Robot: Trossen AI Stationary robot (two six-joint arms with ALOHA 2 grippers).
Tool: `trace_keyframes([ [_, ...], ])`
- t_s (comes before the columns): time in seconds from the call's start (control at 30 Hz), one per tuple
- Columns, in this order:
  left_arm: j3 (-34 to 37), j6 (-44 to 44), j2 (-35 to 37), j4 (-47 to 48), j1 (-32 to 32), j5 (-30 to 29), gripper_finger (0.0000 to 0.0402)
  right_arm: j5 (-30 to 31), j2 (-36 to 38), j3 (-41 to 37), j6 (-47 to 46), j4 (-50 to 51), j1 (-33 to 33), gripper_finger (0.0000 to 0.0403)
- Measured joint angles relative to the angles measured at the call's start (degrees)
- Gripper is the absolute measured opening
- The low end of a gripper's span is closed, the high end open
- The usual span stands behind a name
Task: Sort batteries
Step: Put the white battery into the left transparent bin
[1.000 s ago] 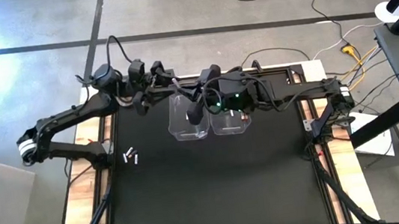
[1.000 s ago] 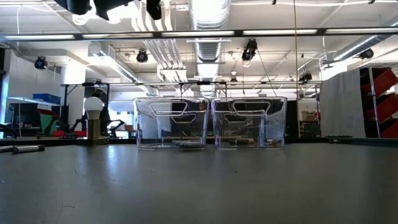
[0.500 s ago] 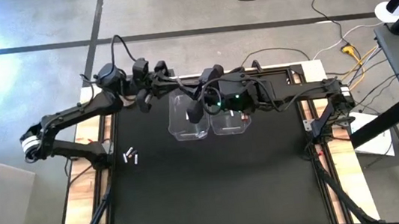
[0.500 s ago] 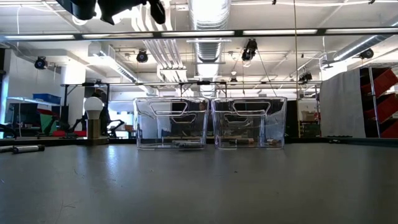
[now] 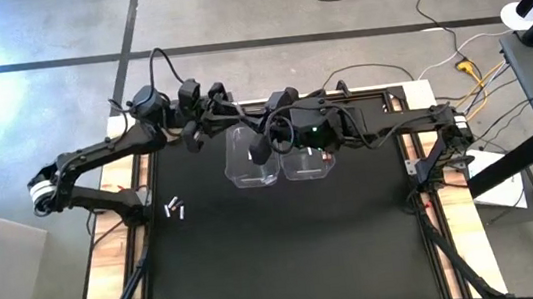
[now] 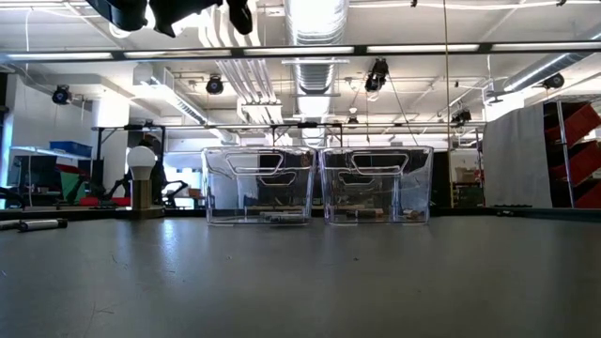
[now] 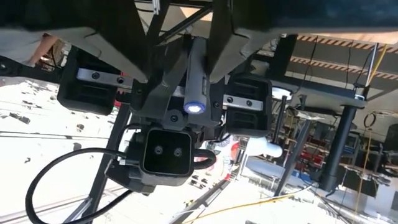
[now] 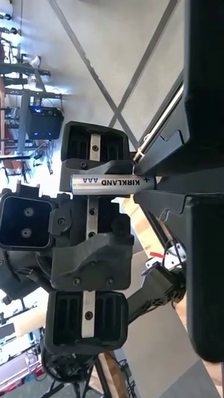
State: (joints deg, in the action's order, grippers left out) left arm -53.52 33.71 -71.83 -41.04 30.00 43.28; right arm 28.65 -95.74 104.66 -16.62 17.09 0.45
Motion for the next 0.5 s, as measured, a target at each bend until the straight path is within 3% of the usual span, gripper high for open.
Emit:
trace_keyframes([
  [0.17,0.0,0.8,-0.51,-1.37,-0.19,-0.36,0.012,-0.04,-0.02,0.0,-0.78,0.69,-0.11,0.0023],
  [0.4,0.0,1.29,-0.57,-2.04,-0.2,-1.84,0.0022,-0.22,-0.02,0.0,-0.97,0.61,-0.09,0.0023],
  [0.5,0.0,1.29,-0.9,-2.15,-0.17,-2.03,0.0014,-0.04,-0.02,0.0,-1.07,0.84,-0.22,0.0025],
])
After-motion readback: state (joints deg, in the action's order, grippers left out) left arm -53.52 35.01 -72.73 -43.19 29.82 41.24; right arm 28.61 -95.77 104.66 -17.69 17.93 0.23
